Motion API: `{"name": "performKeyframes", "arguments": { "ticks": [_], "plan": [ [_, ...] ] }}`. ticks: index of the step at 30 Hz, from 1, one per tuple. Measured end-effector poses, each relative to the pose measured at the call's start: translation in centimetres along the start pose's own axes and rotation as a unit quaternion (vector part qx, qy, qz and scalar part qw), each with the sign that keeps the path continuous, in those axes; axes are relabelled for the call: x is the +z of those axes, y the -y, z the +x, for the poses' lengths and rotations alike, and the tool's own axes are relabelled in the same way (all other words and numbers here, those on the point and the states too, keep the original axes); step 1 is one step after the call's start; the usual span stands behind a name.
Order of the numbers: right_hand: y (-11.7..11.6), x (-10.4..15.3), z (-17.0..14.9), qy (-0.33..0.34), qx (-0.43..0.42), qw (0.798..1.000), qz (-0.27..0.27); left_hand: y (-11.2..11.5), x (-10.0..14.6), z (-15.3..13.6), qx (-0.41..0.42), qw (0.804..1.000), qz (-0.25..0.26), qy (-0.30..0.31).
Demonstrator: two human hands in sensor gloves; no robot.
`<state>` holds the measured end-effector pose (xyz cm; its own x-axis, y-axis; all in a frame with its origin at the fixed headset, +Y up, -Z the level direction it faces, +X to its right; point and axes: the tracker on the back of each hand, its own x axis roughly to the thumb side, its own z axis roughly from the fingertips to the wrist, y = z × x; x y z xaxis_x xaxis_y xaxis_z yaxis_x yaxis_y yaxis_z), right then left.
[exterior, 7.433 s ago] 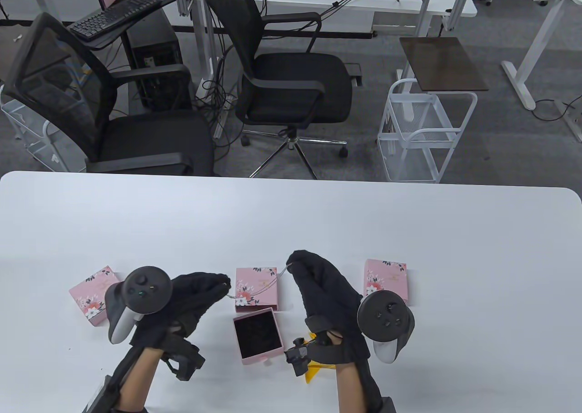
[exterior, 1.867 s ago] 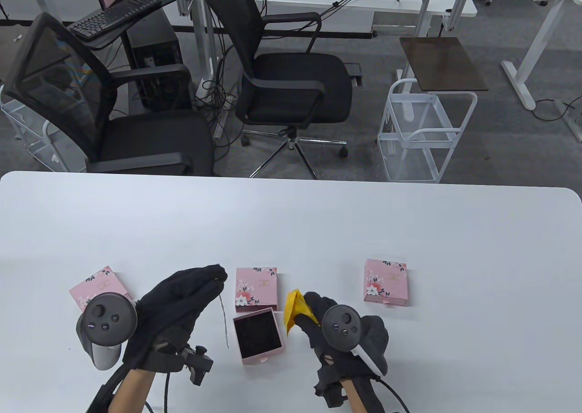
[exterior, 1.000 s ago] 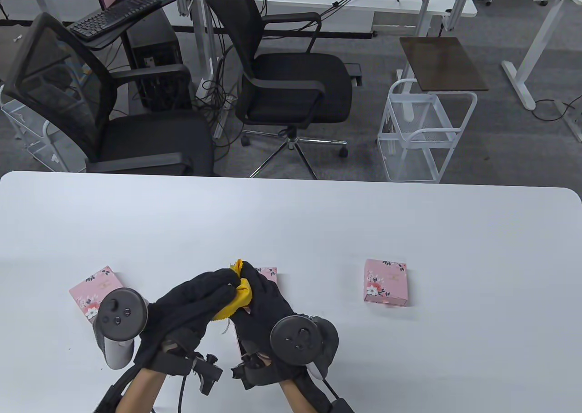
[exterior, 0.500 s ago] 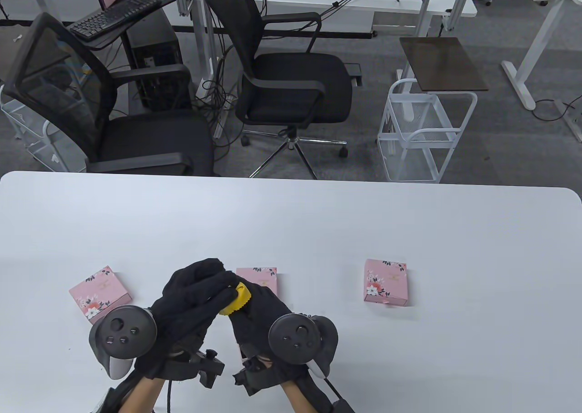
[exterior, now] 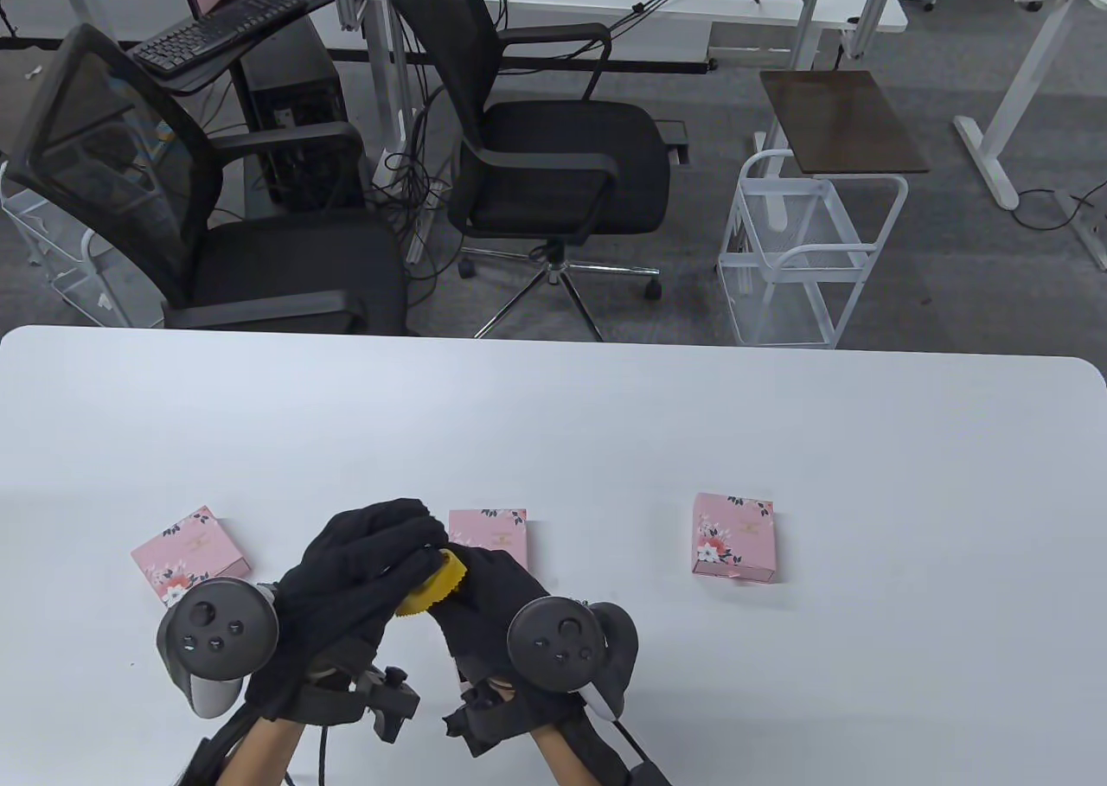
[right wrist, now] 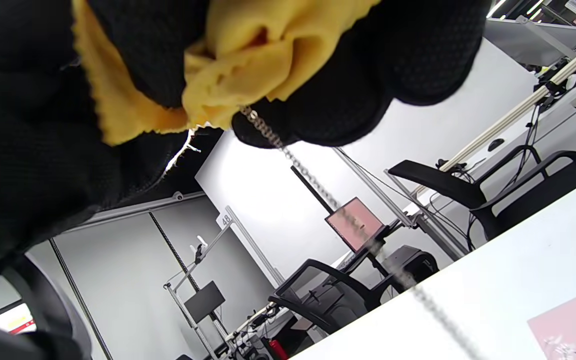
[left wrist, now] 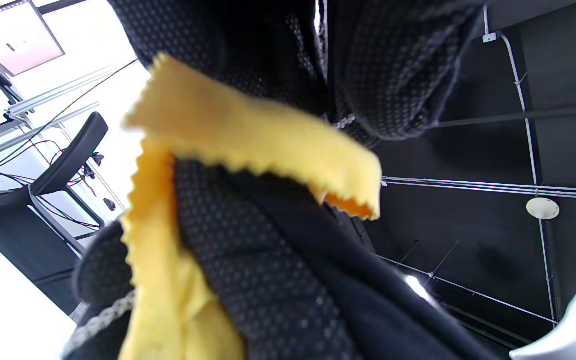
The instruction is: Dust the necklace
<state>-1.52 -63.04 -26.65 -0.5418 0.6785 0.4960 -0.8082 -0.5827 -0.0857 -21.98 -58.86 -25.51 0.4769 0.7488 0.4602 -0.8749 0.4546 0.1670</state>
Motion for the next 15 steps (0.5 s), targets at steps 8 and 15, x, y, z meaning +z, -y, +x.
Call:
{"name": "performKeyframes", "arguments": {
  "ticks": [8,15],
  "plan": [
    [-0.2,1.4,-0.9,-0.037,-0.003,0.999,-0.011,0.5,0.0,0.0,0.004,1.0,-0.014,0.0],
    [-0.6,2.3,-2.8,-0.049,-0.04,0.998,-0.003,0.8,0.0,-0.1,0.009,1.0,-0.02,0.002]
  ]
}}
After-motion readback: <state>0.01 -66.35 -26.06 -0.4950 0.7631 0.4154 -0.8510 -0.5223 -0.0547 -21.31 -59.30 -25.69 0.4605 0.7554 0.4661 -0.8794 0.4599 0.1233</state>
